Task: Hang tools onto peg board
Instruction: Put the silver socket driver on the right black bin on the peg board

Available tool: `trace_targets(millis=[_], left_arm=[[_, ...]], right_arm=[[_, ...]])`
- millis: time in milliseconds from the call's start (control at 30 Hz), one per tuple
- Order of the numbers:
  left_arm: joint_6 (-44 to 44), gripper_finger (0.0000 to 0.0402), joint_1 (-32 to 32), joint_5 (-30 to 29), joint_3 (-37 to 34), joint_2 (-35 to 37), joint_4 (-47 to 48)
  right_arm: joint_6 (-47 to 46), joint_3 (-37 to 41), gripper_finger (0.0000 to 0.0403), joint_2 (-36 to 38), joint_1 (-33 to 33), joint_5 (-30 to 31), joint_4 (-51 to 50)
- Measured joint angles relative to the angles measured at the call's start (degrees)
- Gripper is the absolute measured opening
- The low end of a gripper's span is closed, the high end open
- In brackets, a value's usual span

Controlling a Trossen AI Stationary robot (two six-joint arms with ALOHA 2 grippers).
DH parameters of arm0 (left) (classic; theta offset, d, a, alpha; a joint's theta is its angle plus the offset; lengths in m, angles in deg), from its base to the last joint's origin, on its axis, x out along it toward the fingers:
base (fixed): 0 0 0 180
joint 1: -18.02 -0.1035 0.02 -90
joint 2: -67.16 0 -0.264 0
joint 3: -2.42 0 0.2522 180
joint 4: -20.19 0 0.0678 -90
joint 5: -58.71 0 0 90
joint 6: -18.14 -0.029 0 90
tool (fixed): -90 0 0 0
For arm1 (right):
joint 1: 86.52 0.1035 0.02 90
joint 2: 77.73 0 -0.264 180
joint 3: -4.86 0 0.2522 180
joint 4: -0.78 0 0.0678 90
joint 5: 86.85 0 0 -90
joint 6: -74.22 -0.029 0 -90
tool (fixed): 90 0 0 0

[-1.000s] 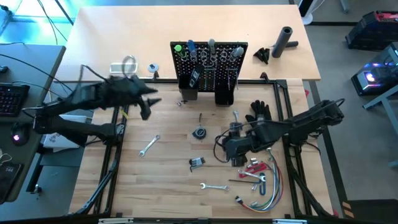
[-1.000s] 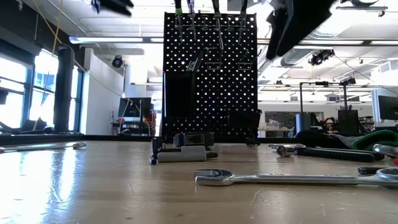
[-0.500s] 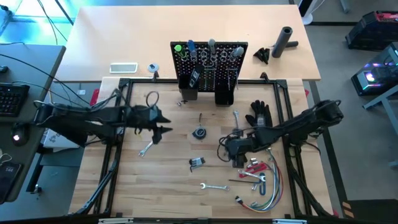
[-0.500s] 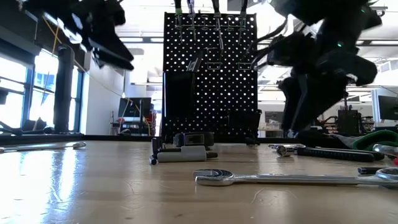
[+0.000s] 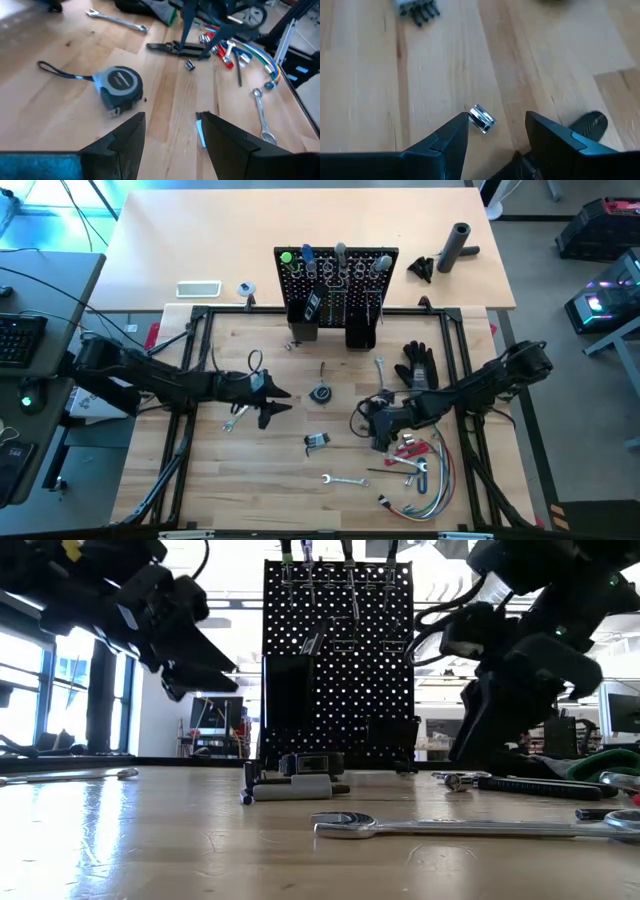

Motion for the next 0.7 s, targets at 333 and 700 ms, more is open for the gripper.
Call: trace_targets(millis=[333, 700], left_arm=[[-1.47, 0.0188, 1.85, -0.04, 0.09, -15.1, -16.1], [-1.21, 0.0188, 2.2, -0.88, 1.94, -25.57, -23.75]], right_arm=[[-20.03, 0.26, 0.0194, -0.54, 9.03, 15.65, 0.53], [-25.59, -0.09, 0.0194, -10.18, 10.26, 18.26, 7.18]])
